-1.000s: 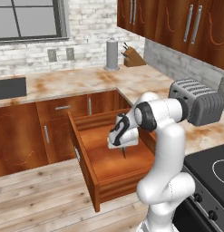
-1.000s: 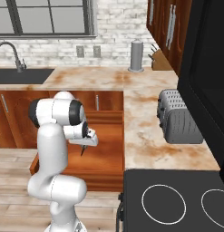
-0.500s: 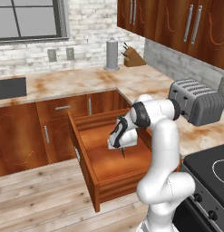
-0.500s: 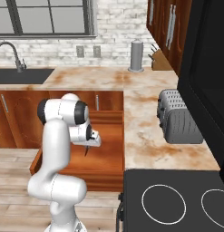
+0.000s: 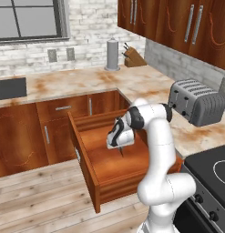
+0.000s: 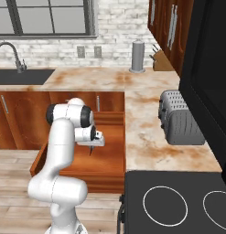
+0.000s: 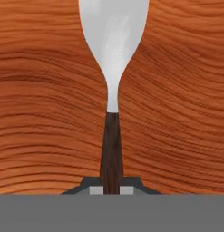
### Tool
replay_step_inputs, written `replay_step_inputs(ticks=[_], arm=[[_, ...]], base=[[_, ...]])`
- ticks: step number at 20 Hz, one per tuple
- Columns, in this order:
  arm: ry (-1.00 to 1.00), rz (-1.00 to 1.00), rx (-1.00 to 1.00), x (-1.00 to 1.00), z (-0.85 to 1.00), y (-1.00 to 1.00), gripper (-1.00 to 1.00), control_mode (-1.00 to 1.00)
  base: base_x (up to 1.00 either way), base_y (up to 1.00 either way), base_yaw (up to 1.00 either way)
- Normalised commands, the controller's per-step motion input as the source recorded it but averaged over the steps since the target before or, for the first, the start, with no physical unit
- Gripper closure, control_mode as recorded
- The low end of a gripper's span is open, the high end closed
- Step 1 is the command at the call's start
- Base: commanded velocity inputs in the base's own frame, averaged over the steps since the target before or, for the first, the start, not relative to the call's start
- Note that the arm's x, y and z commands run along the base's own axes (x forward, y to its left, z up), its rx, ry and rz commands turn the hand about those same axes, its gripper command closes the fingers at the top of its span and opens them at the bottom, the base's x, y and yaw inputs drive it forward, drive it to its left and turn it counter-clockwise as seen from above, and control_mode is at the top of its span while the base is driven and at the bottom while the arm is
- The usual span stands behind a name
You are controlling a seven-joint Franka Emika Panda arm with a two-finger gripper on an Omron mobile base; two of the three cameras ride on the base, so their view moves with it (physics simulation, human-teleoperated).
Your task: Organize the utensils by type. Pick up the wooden spoons from the counter and place them in the open cabinet. Then pick up the metallic utensils from the counter and place them in the open drawer.
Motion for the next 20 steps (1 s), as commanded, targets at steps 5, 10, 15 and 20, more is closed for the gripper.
replay_step_inputs(ticks=[5,10,15,20], arm=[[0.0,0.0,0.0,0.24,-0.42,0.0,1.0,-1.0],[0.01,0.0,0.0,0.08,-0.27,0.0,1.0,-1.0],[0.05,0.0,0.0,0.1,-0.23,0.0,1.0,-1.0],[0.02,0.0,0.0,0.01,-0.04,0.0,-1.0,-1.0]], base=[[0.0,0.0,0.0],[0.0,0.0,0.0],[0.0,0.0,0.0],[0.0,0.0,0.0]])
